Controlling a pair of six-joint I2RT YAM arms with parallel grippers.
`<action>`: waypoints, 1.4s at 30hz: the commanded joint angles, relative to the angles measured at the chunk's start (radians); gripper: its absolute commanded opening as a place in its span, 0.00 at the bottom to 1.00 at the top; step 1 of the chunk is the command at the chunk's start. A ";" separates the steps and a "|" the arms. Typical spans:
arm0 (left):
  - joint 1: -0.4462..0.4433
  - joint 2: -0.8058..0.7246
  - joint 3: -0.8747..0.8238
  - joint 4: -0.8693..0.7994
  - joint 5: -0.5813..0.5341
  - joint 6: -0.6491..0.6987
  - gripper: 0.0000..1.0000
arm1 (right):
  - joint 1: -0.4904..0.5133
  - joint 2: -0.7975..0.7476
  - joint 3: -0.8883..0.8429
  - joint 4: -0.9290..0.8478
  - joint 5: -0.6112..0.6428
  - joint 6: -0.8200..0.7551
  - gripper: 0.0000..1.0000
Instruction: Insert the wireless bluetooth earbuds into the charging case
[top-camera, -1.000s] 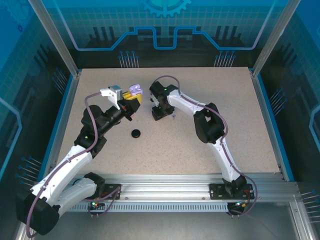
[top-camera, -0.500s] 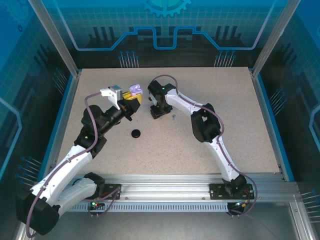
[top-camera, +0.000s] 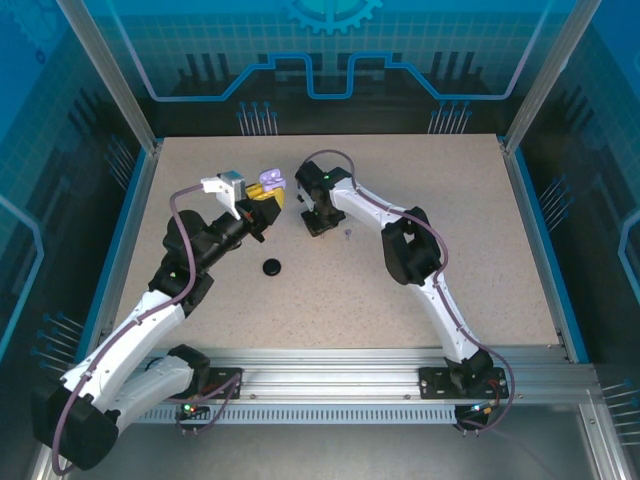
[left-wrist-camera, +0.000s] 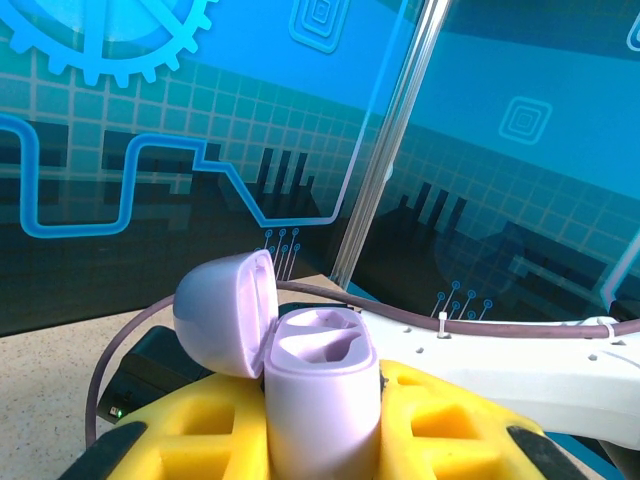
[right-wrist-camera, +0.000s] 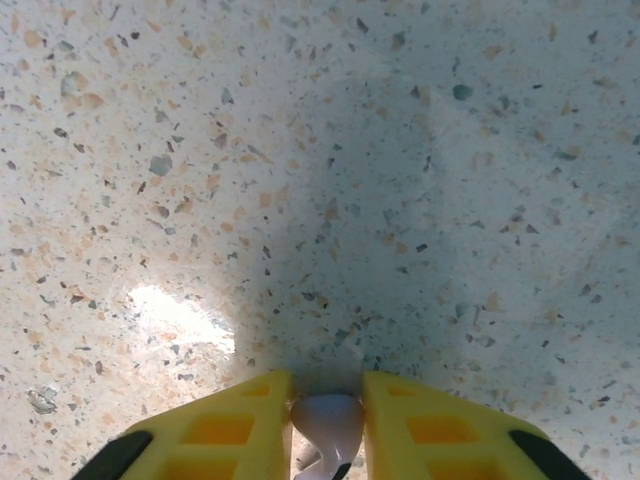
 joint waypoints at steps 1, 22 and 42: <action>-0.006 0.001 -0.011 0.035 -0.010 -0.019 0.00 | 0.026 0.006 -0.003 -0.022 -0.012 0.002 0.20; -0.039 0.001 -0.024 0.053 0.067 0.035 0.00 | 0.025 -0.492 -0.340 0.149 0.077 0.043 0.15; -0.209 0.121 -0.158 0.429 -0.015 0.387 0.00 | 0.041 -1.069 -0.496 0.274 0.197 -0.025 0.14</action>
